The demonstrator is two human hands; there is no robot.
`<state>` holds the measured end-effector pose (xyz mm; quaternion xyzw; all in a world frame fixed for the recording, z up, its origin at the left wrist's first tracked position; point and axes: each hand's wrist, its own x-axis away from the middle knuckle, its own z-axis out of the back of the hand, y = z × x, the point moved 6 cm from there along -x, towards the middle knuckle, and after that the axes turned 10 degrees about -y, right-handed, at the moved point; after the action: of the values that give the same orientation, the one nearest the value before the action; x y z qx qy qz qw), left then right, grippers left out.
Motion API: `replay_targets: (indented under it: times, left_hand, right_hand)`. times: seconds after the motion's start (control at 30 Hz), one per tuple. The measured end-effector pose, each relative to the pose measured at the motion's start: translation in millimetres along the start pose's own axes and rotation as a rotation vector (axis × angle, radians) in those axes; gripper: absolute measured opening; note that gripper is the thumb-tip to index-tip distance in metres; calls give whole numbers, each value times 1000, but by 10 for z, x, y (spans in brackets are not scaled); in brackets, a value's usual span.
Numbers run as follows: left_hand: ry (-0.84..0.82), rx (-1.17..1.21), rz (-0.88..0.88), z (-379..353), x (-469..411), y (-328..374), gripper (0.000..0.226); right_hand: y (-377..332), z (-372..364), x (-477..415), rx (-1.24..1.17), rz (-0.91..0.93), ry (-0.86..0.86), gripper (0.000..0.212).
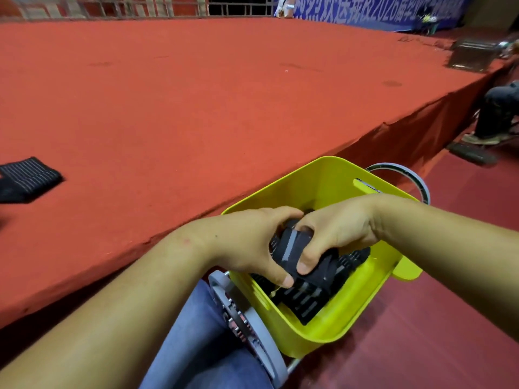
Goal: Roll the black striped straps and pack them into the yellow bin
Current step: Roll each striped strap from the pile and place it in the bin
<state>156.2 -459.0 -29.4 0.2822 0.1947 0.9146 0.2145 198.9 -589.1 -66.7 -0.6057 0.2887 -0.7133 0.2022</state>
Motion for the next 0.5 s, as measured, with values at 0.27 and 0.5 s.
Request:
replay_targets:
  times: [0.27, 0.5]
  left_hand:
    - [-353, -291, 255, -142, -524, -44, 36]
    - [-741, -94, 439, -526, -1103, -312, 39]
  right_hand:
    - [386, 269, 188, 63, -147, 192, 50]
    - [422, 265, 142, 462, -296, 212, 79]
